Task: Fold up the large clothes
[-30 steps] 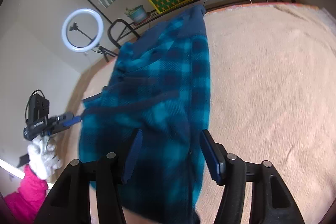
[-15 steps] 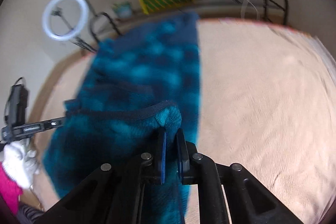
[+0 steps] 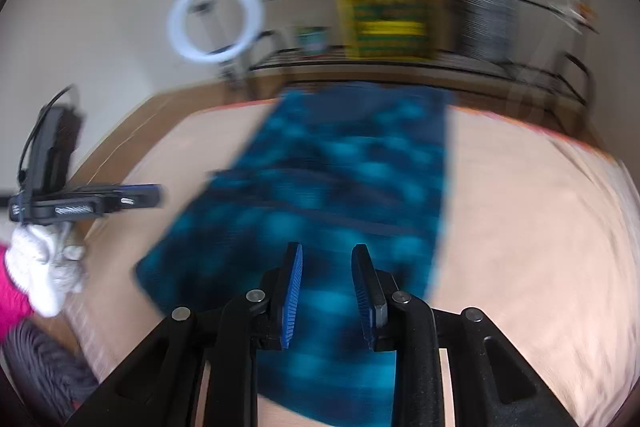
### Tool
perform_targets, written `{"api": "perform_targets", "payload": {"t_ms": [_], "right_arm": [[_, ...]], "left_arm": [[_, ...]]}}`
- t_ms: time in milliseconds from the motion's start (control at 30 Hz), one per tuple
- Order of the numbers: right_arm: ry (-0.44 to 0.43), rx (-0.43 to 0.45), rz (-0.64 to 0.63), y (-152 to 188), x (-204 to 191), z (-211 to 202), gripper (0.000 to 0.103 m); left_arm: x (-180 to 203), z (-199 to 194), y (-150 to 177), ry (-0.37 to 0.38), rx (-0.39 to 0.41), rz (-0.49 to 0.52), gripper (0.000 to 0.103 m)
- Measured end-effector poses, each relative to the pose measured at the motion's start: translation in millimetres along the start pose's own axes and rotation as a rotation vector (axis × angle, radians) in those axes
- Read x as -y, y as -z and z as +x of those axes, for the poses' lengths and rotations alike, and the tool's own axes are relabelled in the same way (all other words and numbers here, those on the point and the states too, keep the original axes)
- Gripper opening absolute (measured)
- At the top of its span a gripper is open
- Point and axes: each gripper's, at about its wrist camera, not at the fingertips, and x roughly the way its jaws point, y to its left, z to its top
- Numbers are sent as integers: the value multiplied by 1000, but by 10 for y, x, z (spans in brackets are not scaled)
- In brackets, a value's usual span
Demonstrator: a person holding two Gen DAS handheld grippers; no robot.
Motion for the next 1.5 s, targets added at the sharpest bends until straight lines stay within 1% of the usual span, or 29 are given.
{"api": "perform_targets", "payload": {"t_ms": [67,100,133,167,200,233,267,300,333,400,467,533,600,633,700,767,800,933,967,1000,1033,1100,1200,1233,1267,1300,1333,1400,1500], "right_arm": [[-31,-27,-62,-49,-243,196,27],[-33,-42,-85,-45,-322,299,26],[-8,-63,-103,-55,-364,446,24],[24,-81,-97,-41,-338,582,24],[53,-101,-77,-37,-286,711,24],[77,-126,-51,-25,-204,849,24],[78,-154,-24,15,-114,988,23],[66,-147,-4,52,-80,1011,23],[74,-140,-7,57,-96,999,23],[96,-143,-27,45,-150,931,23],[80,-132,-21,30,-174,798,27],[76,-80,-11,41,-173,567,34],[78,-19,-1,37,-142,384,35],[79,26,8,43,-97,251,36],[90,74,19,-28,-3,98,37],[106,85,25,-171,125,-11,45],[111,90,33,-252,204,-72,49],[101,88,77,-607,525,-136,49],[103,88,86,-689,605,-120,48],[107,86,91,-739,664,-98,44],[109,79,97,-818,741,-47,39],[104,64,110,-929,830,71,38],[40,35,106,-1159,856,373,39],[22,28,101,-1219,839,466,44],[-31,0,93,-1327,799,656,48],[-68,-20,89,-1372,754,776,59],[-117,-54,77,-1458,683,993,61],[-128,-102,30,-1544,524,1341,61],[-155,-201,-36,-1602,308,1905,60]], "left_arm": [[-3,127,67,-19,-41,10,21],[-41,196,104,-37,-68,5,21],[-98,274,150,-73,-94,2,21],[-166,351,201,-96,-114,5,20],[-220,379,244,-87,-111,5,20],[-257,373,294,-68,-81,0,20],[-260,367,318,-66,-69,3,20],[-232,372,316,-74,-70,19,19],[-201,369,287,-81,-80,32,19],[-196,339,211,-71,-84,7,19],[-189,231,142,-46,-34,-12,19],[-162,138,31,-34,11,4,19],[-132,76,-101,-26,30,7,19],[-141,60,-212,-28,44,4,19],[-199,20,-400,-42,81,-4,19],[-297,25,-595,-48,83,-10,19],[-373,32,-698,-64,88,-20,19],[-706,104,-1069,-108,102,-55,19],[-797,154,-1163,-118,102,-60,19],[-868,197,-1218,-119,105,-66,19],[-952,262,-1295,-120,101,-71,19],[-1119,394,-1415,-123,96,-92,19],[-1278,573,-1535,-116,90,-98,19],[-1305,635,-1572,-122,86,-84,19],[-1325,681,-1605,-124,83,-71,19],[-1340,742,-1644,-128,78,-54,19],[-1343,791,-1667,-134,73,-40,19],[-1374,892,-1732,-141,68,-17,19],[-1420,986,-1808,-133,74,2,19]]}}
